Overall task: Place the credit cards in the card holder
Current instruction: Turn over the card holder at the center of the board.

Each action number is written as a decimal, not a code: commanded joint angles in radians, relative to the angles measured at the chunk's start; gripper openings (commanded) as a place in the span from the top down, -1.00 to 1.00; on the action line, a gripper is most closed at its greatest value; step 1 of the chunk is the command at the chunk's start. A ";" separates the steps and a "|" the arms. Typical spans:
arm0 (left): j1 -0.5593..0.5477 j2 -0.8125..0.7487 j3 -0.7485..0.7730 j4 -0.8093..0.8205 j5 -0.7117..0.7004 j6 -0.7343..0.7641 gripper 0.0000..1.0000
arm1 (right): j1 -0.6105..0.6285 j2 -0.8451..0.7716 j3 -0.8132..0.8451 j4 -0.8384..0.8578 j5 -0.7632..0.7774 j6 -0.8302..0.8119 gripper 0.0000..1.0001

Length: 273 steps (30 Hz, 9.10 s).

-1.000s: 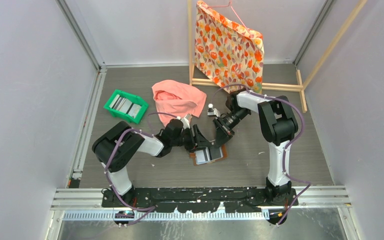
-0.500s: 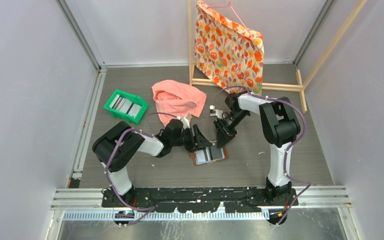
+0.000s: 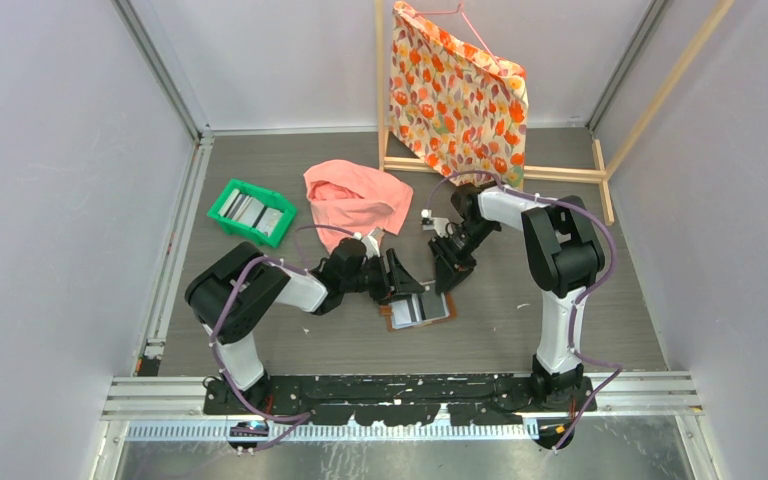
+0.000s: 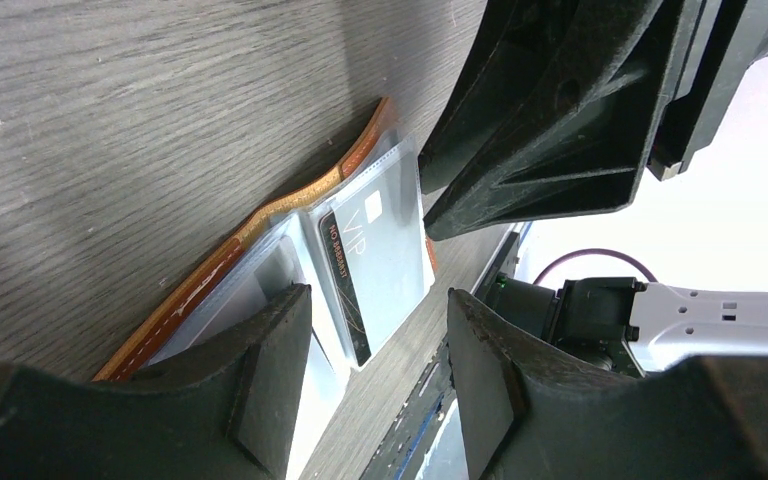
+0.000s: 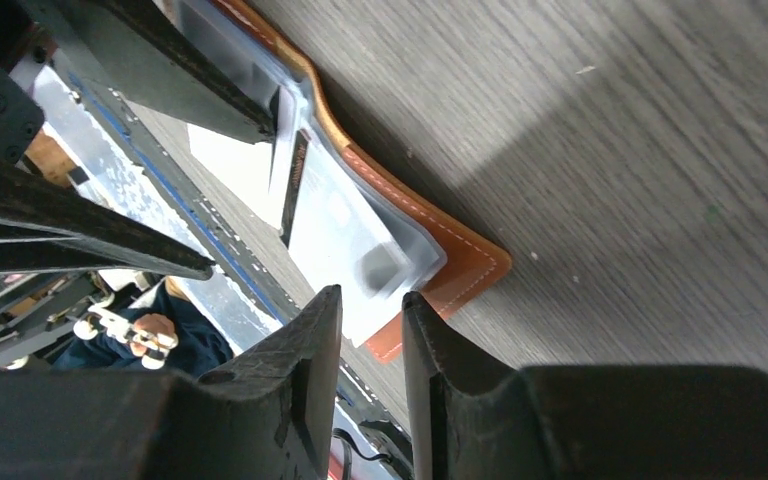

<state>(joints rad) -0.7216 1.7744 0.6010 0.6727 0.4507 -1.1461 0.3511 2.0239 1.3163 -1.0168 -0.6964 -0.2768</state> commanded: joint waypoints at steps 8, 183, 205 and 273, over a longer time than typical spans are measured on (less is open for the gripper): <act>0.010 0.026 -0.027 -0.021 -0.019 0.016 -0.10 | -0.004 -0.012 0.031 -0.081 -0.230 -0.058 0.35; -0.105 -0.383 0.021 -0.562 -0.092 1.247 -0.09 | -0.074 -0.041 -0.007 -0.064 -0.084 -0.133 0.98; -0.285 -0.284 0.087 -0.702 -0.432 1.266 0.22 | -0.086 -0.057 -0.001 -0.087 -0.086 -0.151 0.98; -0.183 -0.287 -0.093 -0.232 -0.311 -0.201 0.06 | -0.085 -0.041 -0.004 -0.101 -0.118 -0.157 0.97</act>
<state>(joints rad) -0.9012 1.4754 0.4751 0.3706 0.1410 -1.3346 0.2707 2.0220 1.2869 -1.1004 -0.7948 -0.4202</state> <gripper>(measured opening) 0.475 0.039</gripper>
